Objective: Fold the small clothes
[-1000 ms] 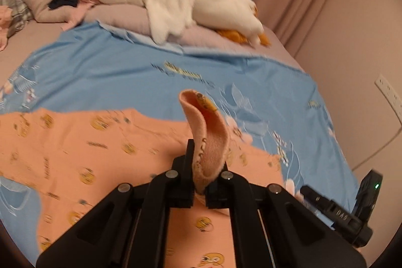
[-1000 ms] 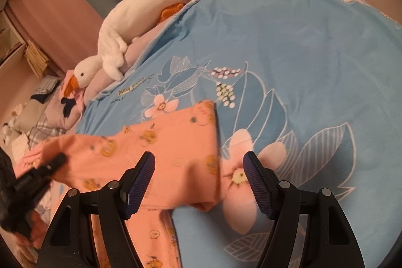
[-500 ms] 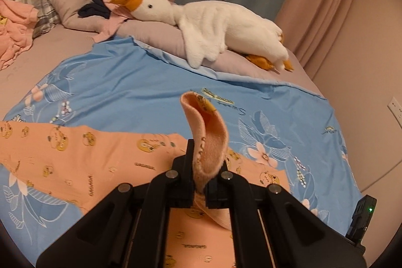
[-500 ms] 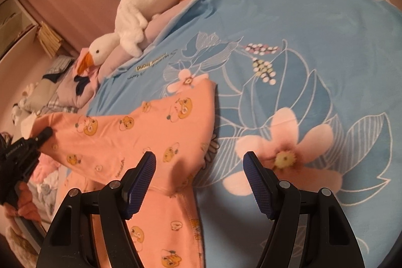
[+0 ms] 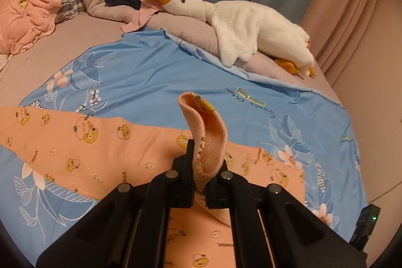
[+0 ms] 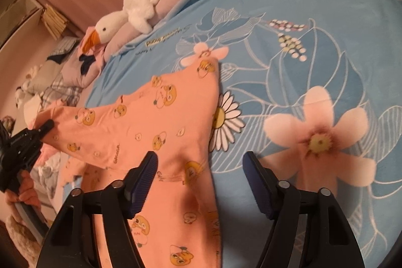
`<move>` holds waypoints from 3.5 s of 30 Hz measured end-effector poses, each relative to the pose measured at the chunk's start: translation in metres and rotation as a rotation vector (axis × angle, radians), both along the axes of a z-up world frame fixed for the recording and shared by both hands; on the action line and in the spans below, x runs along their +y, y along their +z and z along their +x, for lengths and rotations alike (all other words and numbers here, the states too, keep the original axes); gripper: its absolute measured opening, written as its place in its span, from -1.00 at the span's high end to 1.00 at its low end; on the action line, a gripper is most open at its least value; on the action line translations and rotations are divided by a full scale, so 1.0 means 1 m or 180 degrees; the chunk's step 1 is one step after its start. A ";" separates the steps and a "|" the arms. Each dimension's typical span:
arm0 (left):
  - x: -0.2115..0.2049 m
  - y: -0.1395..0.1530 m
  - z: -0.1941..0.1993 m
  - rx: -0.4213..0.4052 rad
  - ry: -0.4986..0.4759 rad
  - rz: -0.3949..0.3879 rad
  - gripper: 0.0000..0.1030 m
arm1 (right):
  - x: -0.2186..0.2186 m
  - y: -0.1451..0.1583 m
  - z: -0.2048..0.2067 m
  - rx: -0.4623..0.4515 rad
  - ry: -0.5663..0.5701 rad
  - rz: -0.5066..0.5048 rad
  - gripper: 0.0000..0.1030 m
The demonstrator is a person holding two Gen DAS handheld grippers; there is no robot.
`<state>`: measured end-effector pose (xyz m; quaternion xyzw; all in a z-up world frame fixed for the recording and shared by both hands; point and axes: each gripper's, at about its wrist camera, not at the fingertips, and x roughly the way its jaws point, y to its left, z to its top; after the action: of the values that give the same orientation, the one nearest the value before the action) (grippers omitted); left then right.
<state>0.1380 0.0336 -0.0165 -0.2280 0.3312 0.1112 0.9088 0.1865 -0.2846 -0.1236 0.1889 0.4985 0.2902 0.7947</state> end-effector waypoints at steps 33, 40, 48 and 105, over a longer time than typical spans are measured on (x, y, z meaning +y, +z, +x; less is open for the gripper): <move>0.046 -0.079 -0.010 0.0632 0.0158 -0.0203 0.84 | 0.016 -0.011 0.000 -0.0009 0.0035 -0.0267 0.82; 0.049 -0.092 -0.012 0.0700 0.0121 -0.0238 0.80 | 0.016 -0.012 0.000 0.0010 0.0044 -0.0282 0.82; 0.059 -0.090 -0.020 0.0640 0.0150 -0.0387 0.75 | 0.015 -0.013 0.001 0.0020 0.0051 -0.0291 0.82; 0.079 -0.065 -0.029 0.0246 0.0204 -0.0241 0.98 | 0.021 -0.013 0.002 -0.0029 0.0044 -0.0410 0.82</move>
<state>0.1091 0.1124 -0.0813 -0.2683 0.3626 0.1364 0.8820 0.1880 -0.2636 -0.1370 0.1327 0.5138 0.2640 0.8054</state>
